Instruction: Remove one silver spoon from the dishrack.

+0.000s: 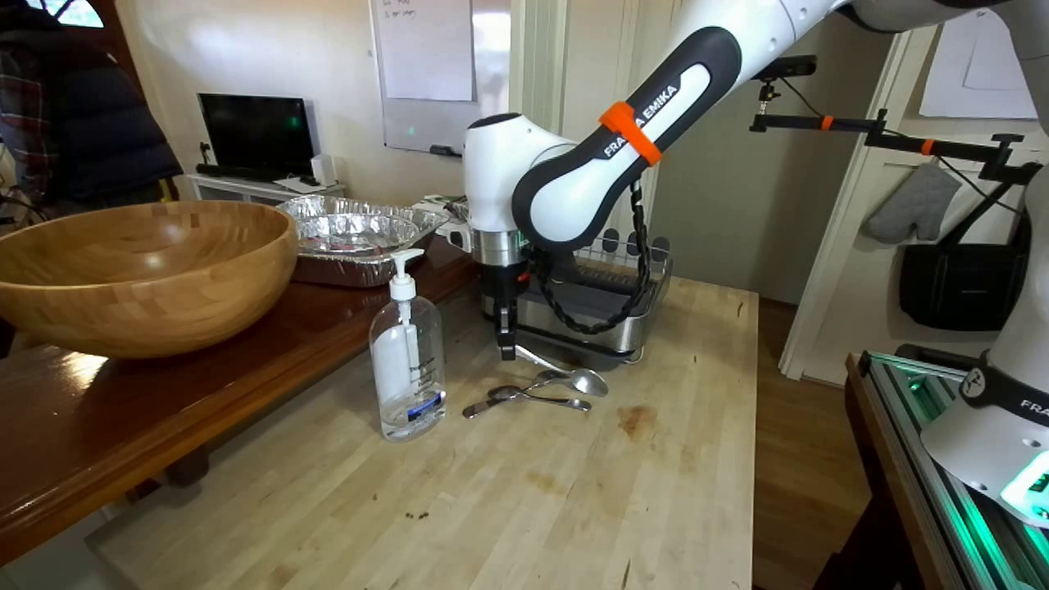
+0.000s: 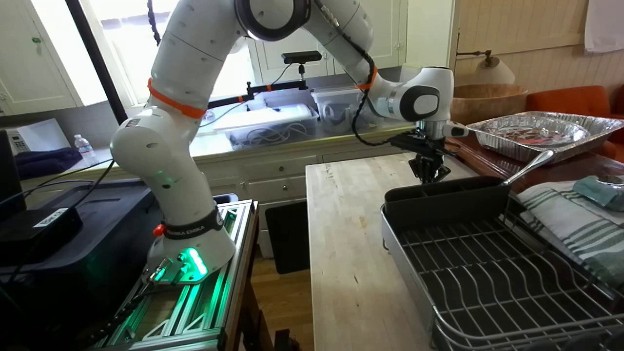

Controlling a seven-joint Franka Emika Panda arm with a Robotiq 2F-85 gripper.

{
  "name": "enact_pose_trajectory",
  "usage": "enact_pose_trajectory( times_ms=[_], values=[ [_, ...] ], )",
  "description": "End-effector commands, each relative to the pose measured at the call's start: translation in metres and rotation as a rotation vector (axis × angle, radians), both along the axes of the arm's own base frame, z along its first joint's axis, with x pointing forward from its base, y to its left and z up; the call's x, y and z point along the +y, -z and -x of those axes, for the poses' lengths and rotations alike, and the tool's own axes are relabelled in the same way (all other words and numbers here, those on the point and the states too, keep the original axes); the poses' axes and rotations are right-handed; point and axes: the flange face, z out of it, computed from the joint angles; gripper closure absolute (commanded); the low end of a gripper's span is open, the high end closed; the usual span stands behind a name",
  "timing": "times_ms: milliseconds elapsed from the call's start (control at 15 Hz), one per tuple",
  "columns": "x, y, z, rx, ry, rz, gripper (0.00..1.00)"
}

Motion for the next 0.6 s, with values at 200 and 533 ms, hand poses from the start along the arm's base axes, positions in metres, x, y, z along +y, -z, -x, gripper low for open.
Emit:
enact_pose_trajectory(
  times_ms=[200, 533],
  values=[
    [0.006, 0.023, -0.012, 0.031, 0.001, 0.049, 0.99],
    [0.005, 0.031, -0.012, 0.057, 0.012, 0.061, 0.99]
  ],
)
